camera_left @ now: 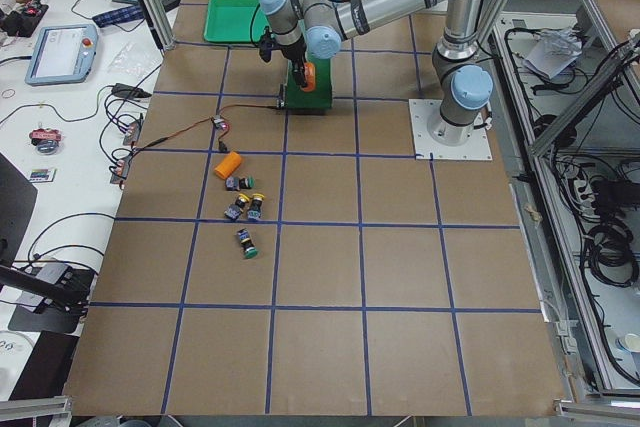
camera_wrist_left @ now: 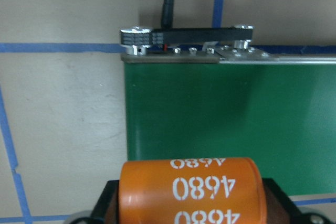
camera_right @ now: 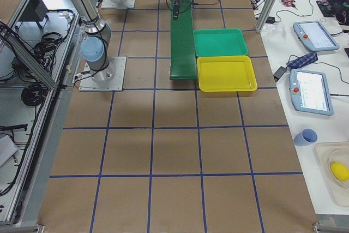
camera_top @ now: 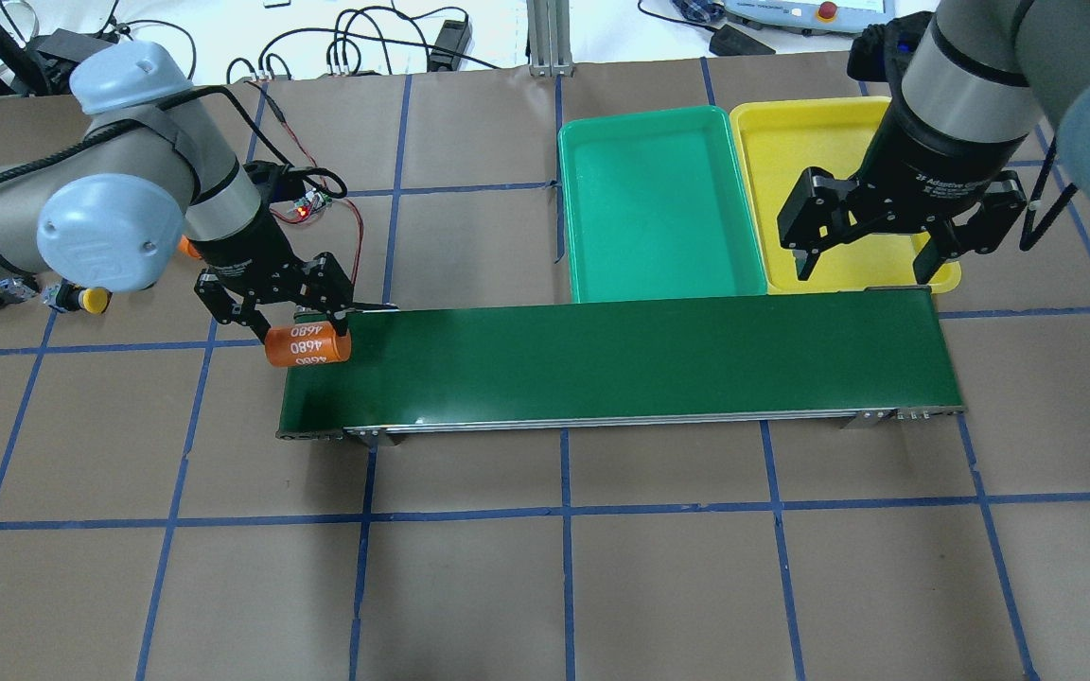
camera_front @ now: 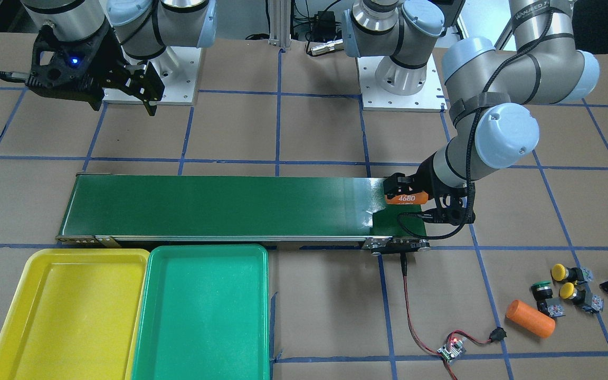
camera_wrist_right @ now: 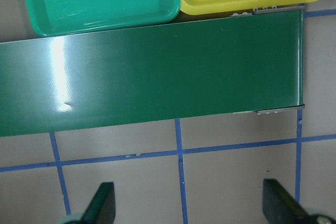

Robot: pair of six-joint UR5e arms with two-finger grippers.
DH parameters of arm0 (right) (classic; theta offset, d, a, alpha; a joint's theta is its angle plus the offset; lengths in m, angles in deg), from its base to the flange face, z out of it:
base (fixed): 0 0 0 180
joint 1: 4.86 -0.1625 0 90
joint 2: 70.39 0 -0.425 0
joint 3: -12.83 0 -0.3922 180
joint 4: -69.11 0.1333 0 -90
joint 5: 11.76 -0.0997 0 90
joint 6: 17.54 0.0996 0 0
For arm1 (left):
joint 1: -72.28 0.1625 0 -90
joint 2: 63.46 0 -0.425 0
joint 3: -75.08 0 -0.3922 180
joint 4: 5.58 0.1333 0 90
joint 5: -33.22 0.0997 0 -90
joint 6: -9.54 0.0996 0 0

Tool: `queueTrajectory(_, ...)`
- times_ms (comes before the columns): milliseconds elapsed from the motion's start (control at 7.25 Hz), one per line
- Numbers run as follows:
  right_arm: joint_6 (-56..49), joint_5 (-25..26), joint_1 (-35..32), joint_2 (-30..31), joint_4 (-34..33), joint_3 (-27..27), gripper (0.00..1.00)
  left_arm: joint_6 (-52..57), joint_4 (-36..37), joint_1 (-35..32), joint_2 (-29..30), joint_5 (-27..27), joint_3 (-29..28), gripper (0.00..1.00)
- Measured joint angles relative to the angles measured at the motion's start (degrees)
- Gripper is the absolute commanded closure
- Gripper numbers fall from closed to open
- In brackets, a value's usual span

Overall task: Sort buttons by color to trays
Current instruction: 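Carry the orange cell onto the conveyor belt and release it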

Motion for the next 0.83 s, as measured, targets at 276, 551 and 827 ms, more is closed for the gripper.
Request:
queueTrajectory(276,-0.05,-0.01,0.12,-0.18,-0.25,-0.25,0.00,-0.52,2.72,-0.54,0.40,-0.15,2.53,0.00)
queueTrajectory(551,-0.12,0.03,0.32,-0.28,-0.40,-0.31,0.00,-0.52,4.32,-0.57,0.22,-0.11,4.19,0.00)
queueTrajectory(827,-0.25,-0.02,0.31,-0.30,-0.52,-0.42,0.00,-0.29,4.72,-0.15,-0.62,-0.40,2.21,0.00)
